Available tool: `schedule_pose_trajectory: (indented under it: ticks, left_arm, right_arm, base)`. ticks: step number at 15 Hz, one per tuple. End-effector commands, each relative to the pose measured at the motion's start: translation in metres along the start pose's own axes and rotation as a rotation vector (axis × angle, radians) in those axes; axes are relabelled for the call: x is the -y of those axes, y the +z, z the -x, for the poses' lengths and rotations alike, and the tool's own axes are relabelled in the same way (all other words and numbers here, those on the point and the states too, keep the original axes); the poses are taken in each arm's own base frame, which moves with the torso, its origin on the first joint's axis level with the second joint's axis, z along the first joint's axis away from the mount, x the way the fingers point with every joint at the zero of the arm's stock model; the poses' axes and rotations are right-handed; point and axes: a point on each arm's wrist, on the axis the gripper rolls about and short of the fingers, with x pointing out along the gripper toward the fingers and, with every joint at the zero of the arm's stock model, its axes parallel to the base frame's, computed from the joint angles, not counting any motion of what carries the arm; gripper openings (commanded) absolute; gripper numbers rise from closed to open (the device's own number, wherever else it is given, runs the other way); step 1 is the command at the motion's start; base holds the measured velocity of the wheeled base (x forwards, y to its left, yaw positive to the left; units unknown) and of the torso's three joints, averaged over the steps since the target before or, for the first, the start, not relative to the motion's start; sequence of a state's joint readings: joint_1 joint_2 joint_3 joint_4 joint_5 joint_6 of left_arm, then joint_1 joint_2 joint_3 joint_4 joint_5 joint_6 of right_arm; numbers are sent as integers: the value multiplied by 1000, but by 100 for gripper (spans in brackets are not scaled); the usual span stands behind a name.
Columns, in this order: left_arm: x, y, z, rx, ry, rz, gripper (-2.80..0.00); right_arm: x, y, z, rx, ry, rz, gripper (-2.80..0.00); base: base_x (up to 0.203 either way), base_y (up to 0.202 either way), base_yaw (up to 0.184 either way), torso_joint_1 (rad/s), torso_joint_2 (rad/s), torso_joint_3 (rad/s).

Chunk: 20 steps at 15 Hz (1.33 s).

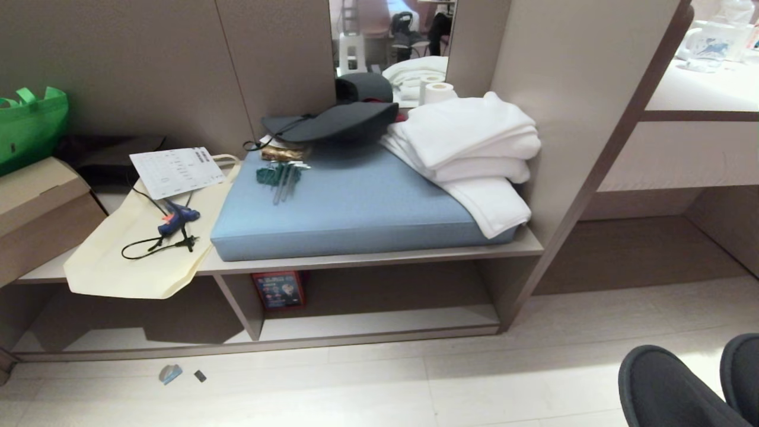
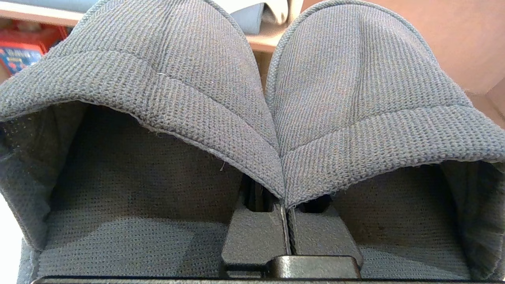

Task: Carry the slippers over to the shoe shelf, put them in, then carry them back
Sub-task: Place the slippers on the floor

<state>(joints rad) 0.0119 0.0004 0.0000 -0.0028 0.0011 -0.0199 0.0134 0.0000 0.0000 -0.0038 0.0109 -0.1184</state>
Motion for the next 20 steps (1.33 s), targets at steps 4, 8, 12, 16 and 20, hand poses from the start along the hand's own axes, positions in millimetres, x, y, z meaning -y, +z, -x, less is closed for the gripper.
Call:
schedule_pose_trajectory:
  ticks: [4,8,12,16,20]
  left_arm:
    - [0,0,0,-1,1,0,-280]
    - [0,0,0,-1,1,0,-280]
    - [0,0,0,-1,1,1,-280]
    - [0,0,0,-1,1,0,-280]
    - [0,0,0,-1,1,0,-280]
  right_arm:
    - [0,0,0,-1,0,1,-280]
    - [0,0,0,-1,0,1,-280]
    - [0,0,0,-1,0,1,-280]
    - [0,0,0,-2,2,0,-280]
    - [0,0,0,-1,2,-3,-280]
  base:
    - [0,0,0,2,1,203]
    - [0,0,0,3,1,205]
    - [0,0,0,1,2,203]
    - [0,0,0,5,1,185]
    - [0,0,0,4,1,37]
